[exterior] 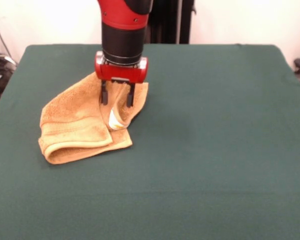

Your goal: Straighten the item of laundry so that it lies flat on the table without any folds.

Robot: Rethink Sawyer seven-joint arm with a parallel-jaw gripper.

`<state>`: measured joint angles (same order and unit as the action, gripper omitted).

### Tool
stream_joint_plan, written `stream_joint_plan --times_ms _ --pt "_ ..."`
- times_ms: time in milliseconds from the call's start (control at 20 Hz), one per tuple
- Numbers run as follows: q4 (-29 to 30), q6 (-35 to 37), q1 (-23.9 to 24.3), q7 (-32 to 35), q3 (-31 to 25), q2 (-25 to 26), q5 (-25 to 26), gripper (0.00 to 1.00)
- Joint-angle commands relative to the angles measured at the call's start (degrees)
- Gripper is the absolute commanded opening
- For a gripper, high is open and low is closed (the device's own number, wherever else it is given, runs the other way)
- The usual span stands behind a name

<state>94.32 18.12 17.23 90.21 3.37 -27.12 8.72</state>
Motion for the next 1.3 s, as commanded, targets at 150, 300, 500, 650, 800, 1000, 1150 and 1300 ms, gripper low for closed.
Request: stream_joint_plan --times_ms 150,300,500,650,800,1000,1150,1300 --pt "9.4 -8.5 -1.5 12.6 -1.9 2.1 0.1 1.0" --pt "10.1 -11.0 -2.3 13.2 -1.3 2.9 0.1 1.0" --pt "10.4 -14.4 -3.7 13.8 -0.2 4.5 -0.4 1.0" --pt "10.7 -16.8 -4.3 14.1 0.4 5.6 -0.8 1.0" --pt "11.2 -18.5 -4.6 13.9 0.8 6.3 -1.0 1.0" --pt "11.9 -18.9 -4.8 13.3 1.2 5.9 -1.3 1.0" --pt "12.2 -18.8 -4.9 12.9 1.4 5.6 -1.4 1.0" --pt "12.0 -18.4 -5.0 12.2 1.6 5.4 -1.3 1.0"
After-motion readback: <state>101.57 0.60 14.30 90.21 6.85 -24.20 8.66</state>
